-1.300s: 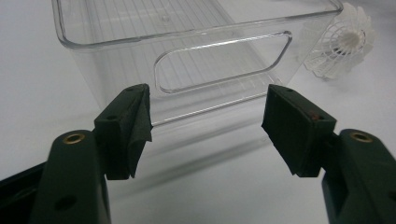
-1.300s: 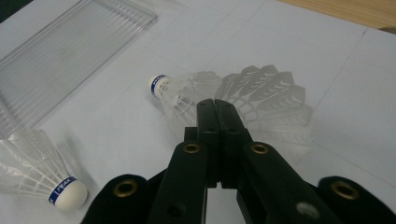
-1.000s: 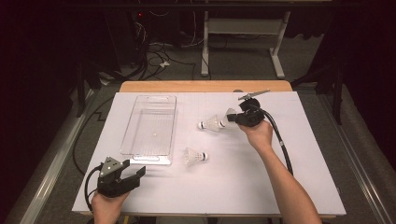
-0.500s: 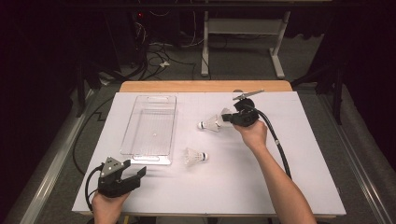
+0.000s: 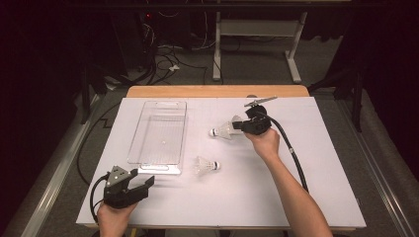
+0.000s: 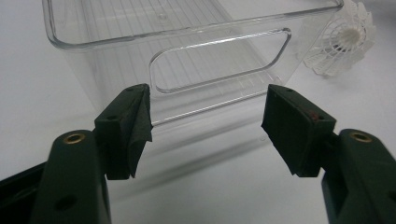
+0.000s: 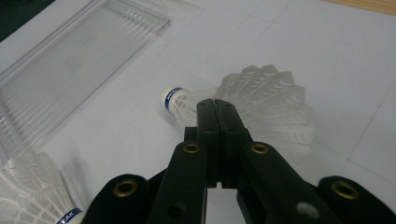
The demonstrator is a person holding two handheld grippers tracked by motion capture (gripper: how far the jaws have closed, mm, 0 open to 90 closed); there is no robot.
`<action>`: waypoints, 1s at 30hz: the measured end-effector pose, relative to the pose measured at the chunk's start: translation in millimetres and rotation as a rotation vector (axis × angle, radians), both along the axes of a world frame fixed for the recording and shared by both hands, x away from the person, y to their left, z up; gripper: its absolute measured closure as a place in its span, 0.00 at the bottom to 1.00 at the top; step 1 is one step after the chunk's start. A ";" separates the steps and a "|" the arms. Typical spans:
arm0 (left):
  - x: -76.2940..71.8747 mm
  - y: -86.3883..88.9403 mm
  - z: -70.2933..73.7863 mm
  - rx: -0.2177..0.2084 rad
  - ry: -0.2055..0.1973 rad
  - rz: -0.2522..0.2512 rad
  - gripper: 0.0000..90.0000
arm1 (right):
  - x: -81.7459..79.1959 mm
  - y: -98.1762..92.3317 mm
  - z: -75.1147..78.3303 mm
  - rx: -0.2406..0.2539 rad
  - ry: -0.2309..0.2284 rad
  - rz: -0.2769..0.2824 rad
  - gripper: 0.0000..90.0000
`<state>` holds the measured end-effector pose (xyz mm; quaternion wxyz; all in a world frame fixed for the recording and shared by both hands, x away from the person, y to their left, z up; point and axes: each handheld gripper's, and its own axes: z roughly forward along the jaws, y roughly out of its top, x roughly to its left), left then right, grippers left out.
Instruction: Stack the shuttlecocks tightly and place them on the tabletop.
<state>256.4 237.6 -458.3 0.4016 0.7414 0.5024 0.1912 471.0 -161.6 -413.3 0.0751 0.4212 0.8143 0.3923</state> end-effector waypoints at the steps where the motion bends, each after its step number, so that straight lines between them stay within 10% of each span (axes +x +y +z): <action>1: 0.0 -0.2 0.0 0.001 0.000 -0.002 0.37 | 0.2 0.1 -0.6 0.005 0.001 0.000 1.00; 30: -0.9 -2.7 0.2 0.012 0.002 -0.018 0.37 | -0.7 -11.0 -28.9 -0.033 0.064 -0.016 1.00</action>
